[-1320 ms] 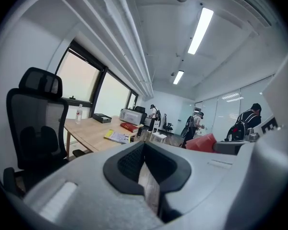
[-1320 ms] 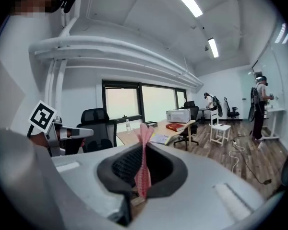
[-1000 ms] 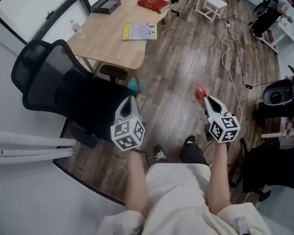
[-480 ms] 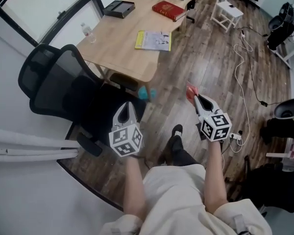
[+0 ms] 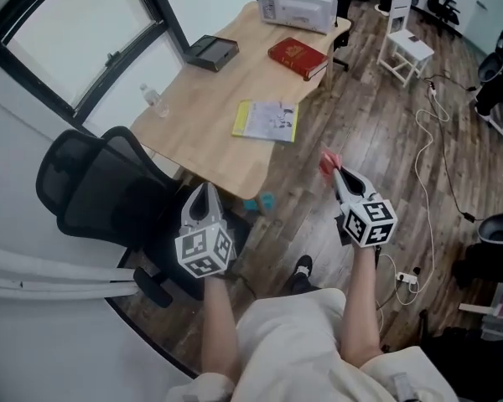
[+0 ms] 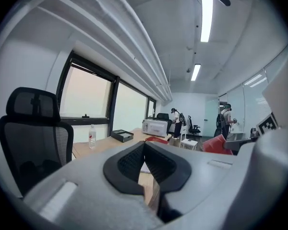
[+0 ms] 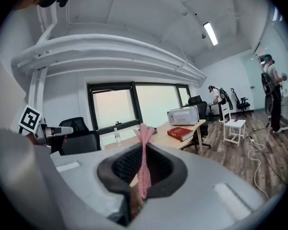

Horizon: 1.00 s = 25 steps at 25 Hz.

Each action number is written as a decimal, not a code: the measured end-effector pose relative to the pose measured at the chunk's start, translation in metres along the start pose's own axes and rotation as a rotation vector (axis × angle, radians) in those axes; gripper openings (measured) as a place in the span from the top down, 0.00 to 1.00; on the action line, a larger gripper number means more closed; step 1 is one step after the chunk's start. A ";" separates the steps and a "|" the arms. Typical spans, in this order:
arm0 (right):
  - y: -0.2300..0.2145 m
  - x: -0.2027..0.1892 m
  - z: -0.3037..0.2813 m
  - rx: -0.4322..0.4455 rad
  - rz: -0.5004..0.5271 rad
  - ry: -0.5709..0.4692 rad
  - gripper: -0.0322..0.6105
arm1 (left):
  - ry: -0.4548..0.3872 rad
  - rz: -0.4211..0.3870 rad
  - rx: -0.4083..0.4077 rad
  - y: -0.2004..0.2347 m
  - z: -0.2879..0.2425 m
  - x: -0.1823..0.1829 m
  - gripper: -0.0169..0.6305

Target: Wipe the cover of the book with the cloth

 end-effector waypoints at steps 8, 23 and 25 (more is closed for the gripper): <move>-0.061 0.010 -0.049 0.059 -0.008 0.044 0.92 | 0.054 -0.051 0.008 -0.035 -0.080 -0.011 0.96; -0.111 0.015 -0.196 0.070 -0.096 0.084 0.92 | 0.146 -0.076 -0.013 0.002 -0.221 -0.015 0.96; -0.105 0.022 -0.226 0.099 -0.053 0.107 0.93 | 0.121 -0.038 -0.018 0.014 -0.246 -0.008 0.96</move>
Point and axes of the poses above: the fingertips, and each gripper's own axes: z backward along the fingers, y to its left, x out of its top, the point moved 8 cm from there along z, backward along the fingers, and after that the axes turned 5 degrees about -y, right-handed, at the moved point
